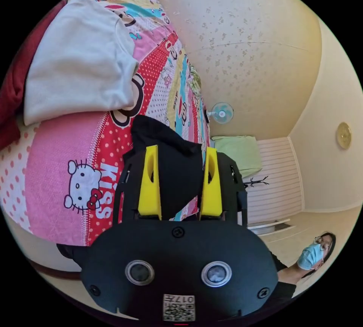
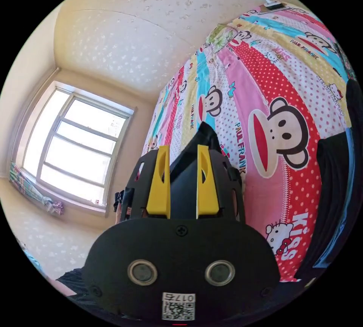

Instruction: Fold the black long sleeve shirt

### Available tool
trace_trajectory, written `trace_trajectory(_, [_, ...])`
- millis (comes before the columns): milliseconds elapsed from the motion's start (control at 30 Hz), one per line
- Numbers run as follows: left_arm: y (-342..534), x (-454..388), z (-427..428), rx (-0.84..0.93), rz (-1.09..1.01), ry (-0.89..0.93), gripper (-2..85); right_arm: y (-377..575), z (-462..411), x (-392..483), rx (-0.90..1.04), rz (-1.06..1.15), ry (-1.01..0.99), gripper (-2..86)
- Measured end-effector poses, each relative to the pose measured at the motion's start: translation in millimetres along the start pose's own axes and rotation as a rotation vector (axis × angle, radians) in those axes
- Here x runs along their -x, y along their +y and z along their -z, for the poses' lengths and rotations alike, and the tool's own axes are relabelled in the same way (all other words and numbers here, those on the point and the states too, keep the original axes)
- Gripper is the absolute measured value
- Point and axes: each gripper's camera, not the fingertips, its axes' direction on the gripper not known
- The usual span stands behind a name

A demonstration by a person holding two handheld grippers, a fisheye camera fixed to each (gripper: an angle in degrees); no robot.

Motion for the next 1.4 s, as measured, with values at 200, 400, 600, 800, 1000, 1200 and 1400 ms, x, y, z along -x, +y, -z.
trace_trajectory(200, [113.8, 40.0, -22.3, -0.073, 0.057, -0.188, 16.4, 95.6, -71.4, 14.8, 0.126, 0.298, 0.337, 7.7])
trace_trajectory(400, [169.8, 70.4, -72.0, -0.067, 0.165, -0.052, 16.6, 181.3, -135.6, -24.2, 0.233, 0.440, 0.784, 3.0])
trace_trajectory(600, [160.6, 85.8, -117.3, -0.119, 0.285, -0.029, 4.2, 193.2, -118.2, 37.5, -0.036, 0.447, 0.592, 1.2])
trace_trajectory(800, [140.9, -10.2, -152.8, -0.110, 0.004, -0.128, 3.9, 197.4, -155.3, -4.4, 0.218, 0.379, 0.545, 0.6])
trace_trajectory(1000, [138.4, -112.9, -287.8, 0.155, -0.342, -0.169, 3.2, 187.4, -102.5, -21.2, 0.191, 0.254, 0.322, 0.4])
trace_trajectory(1200, [206.5, -110.1, -462.9, 0.566, -0.465, -0.185, 6.3, 206.1, -22.4, -58.6, 0.149, 0.107, 0.153, 0.5])
trace_trajectory(1400, [249.3, -65.8, -446.8, 0.529, -0.450, -0.125, 8.5, 212.8, 34.7, -97.5, 0.125, -0.011, 0.003, 1.0])
